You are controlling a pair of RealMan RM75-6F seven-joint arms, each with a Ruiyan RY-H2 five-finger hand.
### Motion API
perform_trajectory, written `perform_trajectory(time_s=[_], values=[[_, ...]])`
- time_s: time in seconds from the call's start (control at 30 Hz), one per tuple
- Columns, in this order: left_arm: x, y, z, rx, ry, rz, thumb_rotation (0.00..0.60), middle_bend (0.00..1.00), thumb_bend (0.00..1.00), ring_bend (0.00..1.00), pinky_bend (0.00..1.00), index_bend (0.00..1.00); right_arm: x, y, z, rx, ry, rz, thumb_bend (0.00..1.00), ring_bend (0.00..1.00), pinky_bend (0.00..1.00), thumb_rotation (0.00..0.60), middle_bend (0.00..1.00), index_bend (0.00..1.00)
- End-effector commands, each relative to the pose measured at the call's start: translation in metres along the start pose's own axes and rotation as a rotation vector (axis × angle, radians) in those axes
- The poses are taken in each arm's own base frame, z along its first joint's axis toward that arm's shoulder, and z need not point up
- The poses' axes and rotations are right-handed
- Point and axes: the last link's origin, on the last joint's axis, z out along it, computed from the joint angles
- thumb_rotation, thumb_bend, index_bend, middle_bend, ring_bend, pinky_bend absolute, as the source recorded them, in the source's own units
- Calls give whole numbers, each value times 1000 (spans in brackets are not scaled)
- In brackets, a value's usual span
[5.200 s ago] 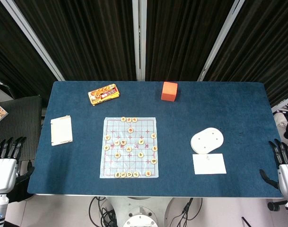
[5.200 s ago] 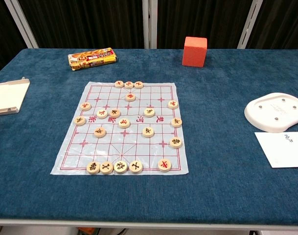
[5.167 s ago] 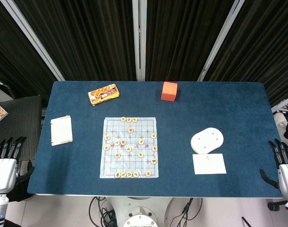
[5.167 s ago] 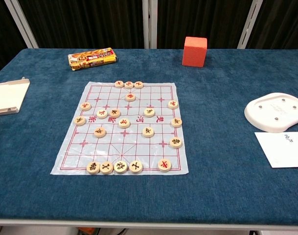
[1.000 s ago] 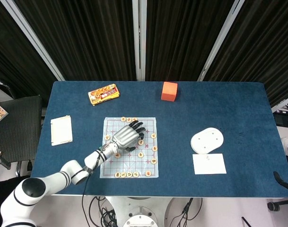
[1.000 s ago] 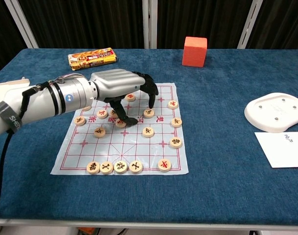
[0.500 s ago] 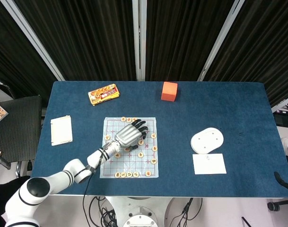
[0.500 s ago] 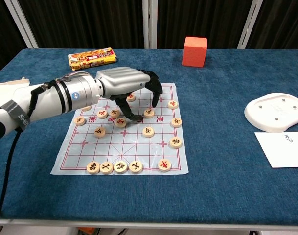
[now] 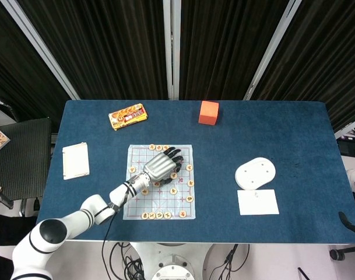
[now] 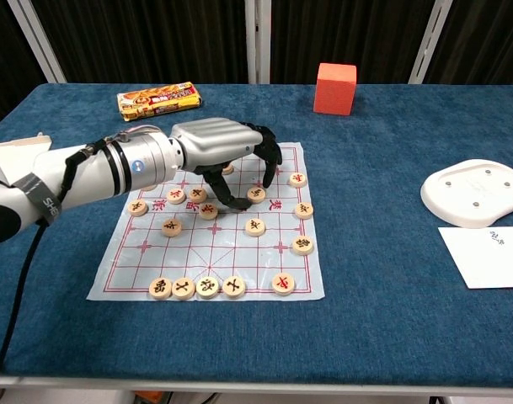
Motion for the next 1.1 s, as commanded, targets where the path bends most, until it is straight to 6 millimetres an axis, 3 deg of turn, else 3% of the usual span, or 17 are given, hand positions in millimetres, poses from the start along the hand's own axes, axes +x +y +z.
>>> perform_trajectory(time_s=[0.03,0.57,0.87,1.1], values=[[-1,0,0,2,0,0,600,177,269,0,79,447,0,0,0,0,-1,0,161,0,0,600,0,0],[9,0,3,-3,38,2,600,186,300,0,76,514,0,2,0,-5,2,-1,161,0,0,600,0,0],[30,-27,15,100,30,19,600,186,300,0,75,515,-3,2,0,-4,-5,3,160,0,0,600,0,0],[17,-36,13,140,-14,12,600,186,300,0,75,516,-4,2,1,-6,-12,7,161,0,0,600,0,0]])
